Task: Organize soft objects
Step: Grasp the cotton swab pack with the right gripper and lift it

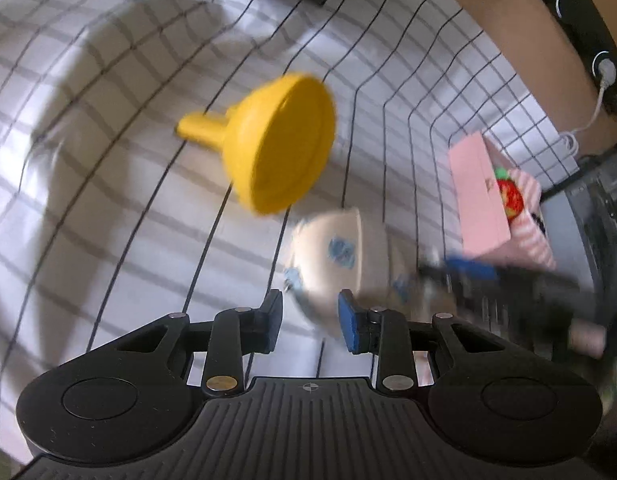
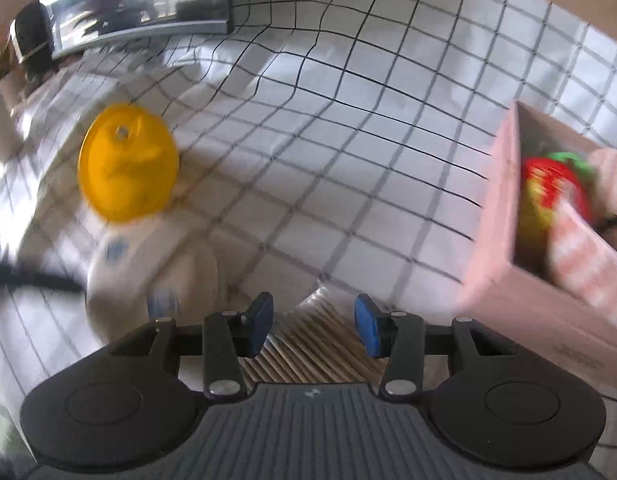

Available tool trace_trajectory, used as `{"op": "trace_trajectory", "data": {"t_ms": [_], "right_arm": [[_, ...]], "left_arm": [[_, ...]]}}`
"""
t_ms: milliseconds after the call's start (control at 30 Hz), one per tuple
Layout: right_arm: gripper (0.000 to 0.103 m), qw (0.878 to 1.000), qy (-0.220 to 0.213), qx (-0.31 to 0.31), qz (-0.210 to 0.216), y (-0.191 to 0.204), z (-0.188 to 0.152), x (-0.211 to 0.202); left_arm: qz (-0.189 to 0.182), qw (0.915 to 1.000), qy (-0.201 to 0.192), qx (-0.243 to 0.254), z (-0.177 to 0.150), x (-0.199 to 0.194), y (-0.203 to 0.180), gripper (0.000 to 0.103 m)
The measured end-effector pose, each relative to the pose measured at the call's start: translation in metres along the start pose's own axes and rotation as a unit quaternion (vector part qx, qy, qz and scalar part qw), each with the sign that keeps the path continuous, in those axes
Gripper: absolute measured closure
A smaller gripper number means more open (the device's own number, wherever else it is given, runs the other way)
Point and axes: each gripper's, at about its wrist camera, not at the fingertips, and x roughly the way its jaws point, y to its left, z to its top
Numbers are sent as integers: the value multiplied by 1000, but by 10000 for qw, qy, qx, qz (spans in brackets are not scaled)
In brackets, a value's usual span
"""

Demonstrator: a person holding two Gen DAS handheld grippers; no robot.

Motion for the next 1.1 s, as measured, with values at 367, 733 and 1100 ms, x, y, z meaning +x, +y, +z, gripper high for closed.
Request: {"op": "trace_trajectory", "data": {"t_ms": [367,733,1100], "right_arm": [[38,9970,-249,312,-663,-20,-72,-38],[34,9940,-681,554,-658,-25,-95,-69],[34,9990,-372,-222,68,-7,-112,-95]], "left_arm": [[624,9923,-219,1049,16,12,-59,69],[517,9920,-273,1119,18,10,-59,69],[-326,9772,644,1998,-17,3,-79,69]]}}
